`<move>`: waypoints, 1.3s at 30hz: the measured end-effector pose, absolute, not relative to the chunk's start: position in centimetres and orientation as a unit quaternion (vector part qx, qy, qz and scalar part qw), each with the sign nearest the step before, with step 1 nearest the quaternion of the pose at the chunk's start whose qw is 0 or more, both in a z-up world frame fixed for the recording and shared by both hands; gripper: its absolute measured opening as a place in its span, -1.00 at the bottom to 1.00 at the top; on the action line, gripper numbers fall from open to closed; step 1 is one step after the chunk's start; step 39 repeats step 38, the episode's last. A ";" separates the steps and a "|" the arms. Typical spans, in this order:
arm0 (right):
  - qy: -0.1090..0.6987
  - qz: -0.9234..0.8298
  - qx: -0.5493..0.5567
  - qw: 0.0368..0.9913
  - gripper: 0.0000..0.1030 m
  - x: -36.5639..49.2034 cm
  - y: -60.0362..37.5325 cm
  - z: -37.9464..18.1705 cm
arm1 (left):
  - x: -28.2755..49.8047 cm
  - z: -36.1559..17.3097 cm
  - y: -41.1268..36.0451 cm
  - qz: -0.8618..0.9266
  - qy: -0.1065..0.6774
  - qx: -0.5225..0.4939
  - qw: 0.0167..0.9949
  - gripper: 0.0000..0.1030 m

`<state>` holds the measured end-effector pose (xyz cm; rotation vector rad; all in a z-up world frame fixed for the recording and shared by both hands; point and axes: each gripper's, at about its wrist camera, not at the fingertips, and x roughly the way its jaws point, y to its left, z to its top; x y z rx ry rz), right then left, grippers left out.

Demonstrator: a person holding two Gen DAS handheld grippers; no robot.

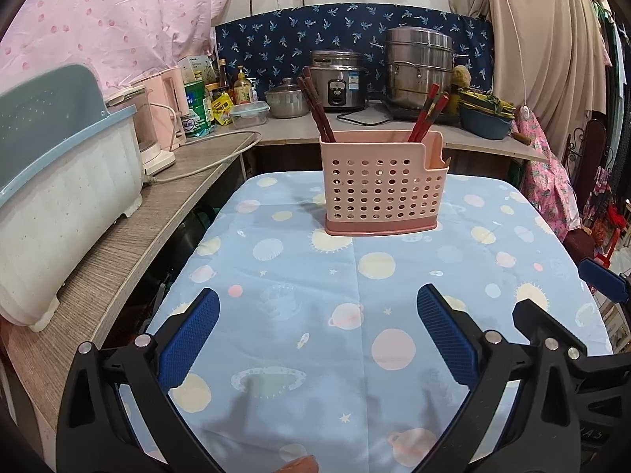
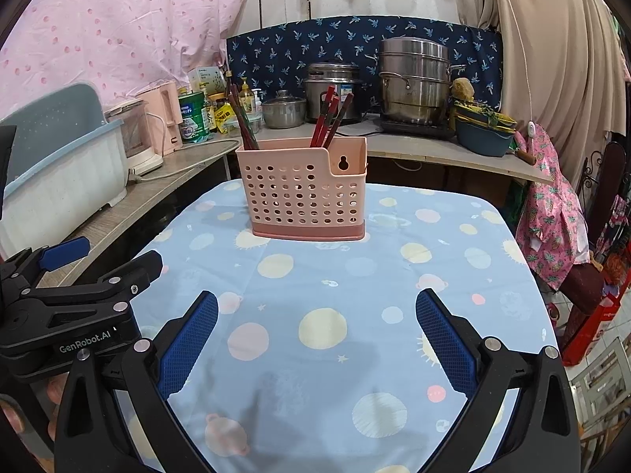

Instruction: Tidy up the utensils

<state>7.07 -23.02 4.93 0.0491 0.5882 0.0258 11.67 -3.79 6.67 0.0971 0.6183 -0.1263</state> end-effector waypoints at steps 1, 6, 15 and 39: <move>0.290 0.013 0.024 0.957 0.89 7.1 -23.0 4.9 | 11.7 6.7 -3.8 -0.062 0.304 0.048 0.950 0.86; 0.290 0.011 0.023 0.957 0.89 7.3 -23.1 4.8 | 11.8 6.6 -3.9 -0.058 0.305 0.048 0.949 0.86; 0.293 0.003 0.026 0.956 0.89 7.9 -23.8 4.6 | 12.0 6.8 -4.4 -0.054 0.297 0.058 0.951 0.86; 0.297 -0.010 0.033 0.954 0.89 7.8 -24.9 4.2 | 12.4 6.8 -3.9 -0.063 0.299 0.039 0.951 0.86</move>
